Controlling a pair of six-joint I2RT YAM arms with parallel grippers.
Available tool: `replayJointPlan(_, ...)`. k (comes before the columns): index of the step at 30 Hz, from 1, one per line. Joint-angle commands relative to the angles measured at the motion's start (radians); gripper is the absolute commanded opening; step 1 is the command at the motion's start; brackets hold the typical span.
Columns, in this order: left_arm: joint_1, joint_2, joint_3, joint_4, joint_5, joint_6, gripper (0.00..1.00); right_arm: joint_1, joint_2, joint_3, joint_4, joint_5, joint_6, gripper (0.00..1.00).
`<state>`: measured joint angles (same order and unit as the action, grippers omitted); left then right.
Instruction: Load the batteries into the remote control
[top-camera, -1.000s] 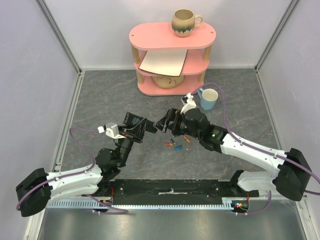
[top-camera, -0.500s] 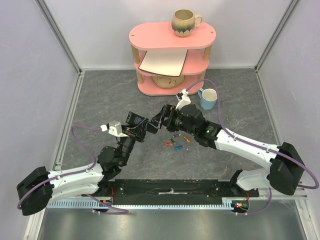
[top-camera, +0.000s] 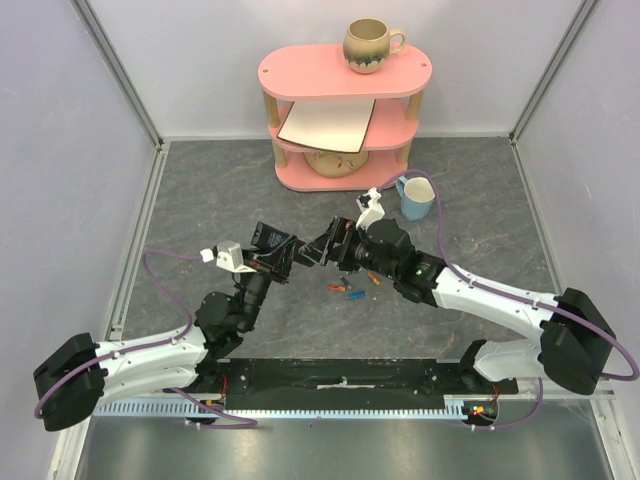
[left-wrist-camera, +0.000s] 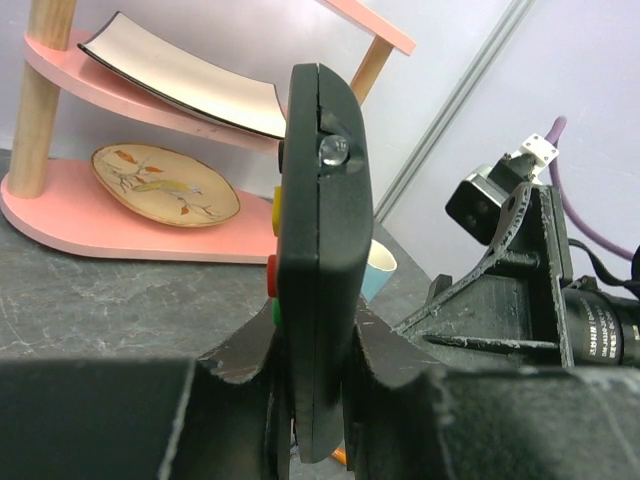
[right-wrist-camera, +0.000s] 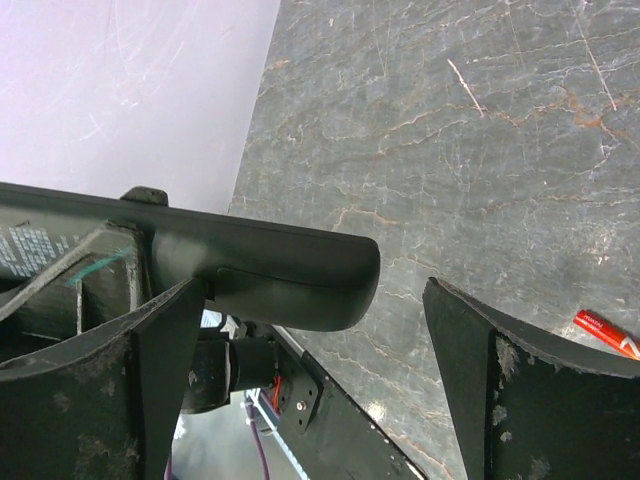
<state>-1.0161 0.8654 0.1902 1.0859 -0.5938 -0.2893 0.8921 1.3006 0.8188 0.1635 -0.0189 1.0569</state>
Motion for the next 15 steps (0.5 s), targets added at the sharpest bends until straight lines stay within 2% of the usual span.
replayJointPlan(1,-0.006,-0.016,0.054,0.063,-0.014,-0.082,0.02,0.001,-0.046,-0.047,0.074,-0.018,0.011,0.98)
replayJointPlan(10,-0.004,-0.022,0.049,0.052,-0.005,-0.18,0.02,-0.005,-0.077,-0.112,0.231,-0.064,0.057,0.98)
replayJointPlan(15,-0.006,-0.019,0.051,0.049,0.005,-0.192,0.02,-0.005,-0.083,-0.107,0.232,-0.049,0.068,0.96)
